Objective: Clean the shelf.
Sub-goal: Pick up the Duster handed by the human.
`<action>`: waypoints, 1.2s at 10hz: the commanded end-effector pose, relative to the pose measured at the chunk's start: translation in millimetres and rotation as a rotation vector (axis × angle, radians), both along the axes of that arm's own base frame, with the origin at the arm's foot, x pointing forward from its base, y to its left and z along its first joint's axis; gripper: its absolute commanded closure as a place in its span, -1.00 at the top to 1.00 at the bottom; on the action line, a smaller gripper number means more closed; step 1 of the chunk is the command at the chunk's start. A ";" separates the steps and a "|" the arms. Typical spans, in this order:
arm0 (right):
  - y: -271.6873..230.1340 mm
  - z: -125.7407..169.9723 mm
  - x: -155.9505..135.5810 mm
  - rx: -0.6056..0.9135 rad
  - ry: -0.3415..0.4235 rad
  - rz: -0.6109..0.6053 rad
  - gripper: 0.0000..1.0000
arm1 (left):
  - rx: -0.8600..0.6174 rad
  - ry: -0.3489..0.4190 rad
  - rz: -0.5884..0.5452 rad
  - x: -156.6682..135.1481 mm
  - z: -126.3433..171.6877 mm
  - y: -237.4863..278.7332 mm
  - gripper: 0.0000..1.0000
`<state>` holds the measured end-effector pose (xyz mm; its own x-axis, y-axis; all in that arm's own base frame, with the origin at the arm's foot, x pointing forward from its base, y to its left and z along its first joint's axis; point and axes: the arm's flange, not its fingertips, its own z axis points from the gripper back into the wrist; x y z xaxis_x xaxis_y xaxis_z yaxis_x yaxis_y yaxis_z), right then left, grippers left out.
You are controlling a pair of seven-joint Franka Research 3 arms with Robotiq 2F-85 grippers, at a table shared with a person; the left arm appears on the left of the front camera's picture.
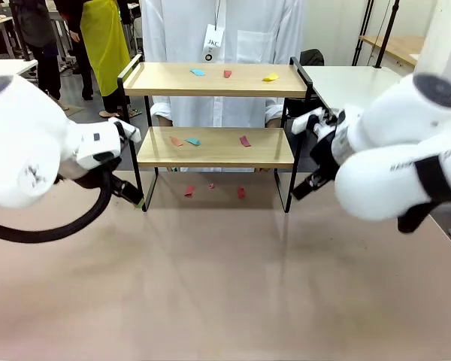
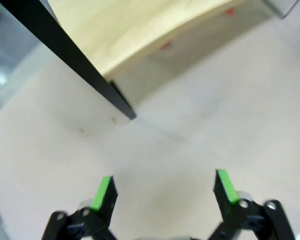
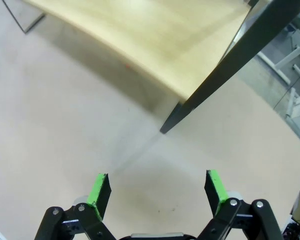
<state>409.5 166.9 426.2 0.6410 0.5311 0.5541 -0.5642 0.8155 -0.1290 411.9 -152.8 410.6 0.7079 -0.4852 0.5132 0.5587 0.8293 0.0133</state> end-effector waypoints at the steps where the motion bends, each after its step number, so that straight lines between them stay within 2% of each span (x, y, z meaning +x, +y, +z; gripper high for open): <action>1: -26.0 55.8 7.3 0.090 0.035 0.042 1.00 | -0.048 0.050 -0.096 7.7 44.1 34.5 1.00; 3: -61.9 98.3 3.4 0.171 0.001 0.066 1.00 | -0.116 0.058 -0.247 7.0 83.7 66.4 1.00; 4: -85.5 112.9 2.5 0.213 -0.026 0.106 1.00 | -0.150 0.018 -0.295 7.0 97.6 84.2 1.00; 5: -113.5 123.2 4.0 0.262 -0.050 0.180 1.00 | -0.176 -0.037 -0.392 6.8 105.2 104.2 1.00; 6: -144.0 125.9 11.1 0.297 -0.081 0.251 1.00 | -0.196 -0.058 -0.508 10.2 105.9 126.2 1.00; 7: -178.2 122.3 19.6 0.339 -0.106 0.313 1.00 | -0.186 -0.099 -0.528 22.3 99.0 150.3 1.00; 10: -248.2 82.0 38.8 0.433 -0.142 0.349 1.00 | -0.399 -0.135 -0.691 51.1 72.4 209.8 1.00; 12: -270.9 62.9 35.6 0.464 -0.167 0.376 1.00 | -0.426 -0.175 -0.696 56.8 59.2 224.5 1.00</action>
<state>431.1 -101.0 493.1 0.3603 0.3895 0.8476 -0.8069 0.5861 0.0736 452.5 70.7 469.7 0.2141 -0.5210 0.8263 0.9607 0.2651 -0.0818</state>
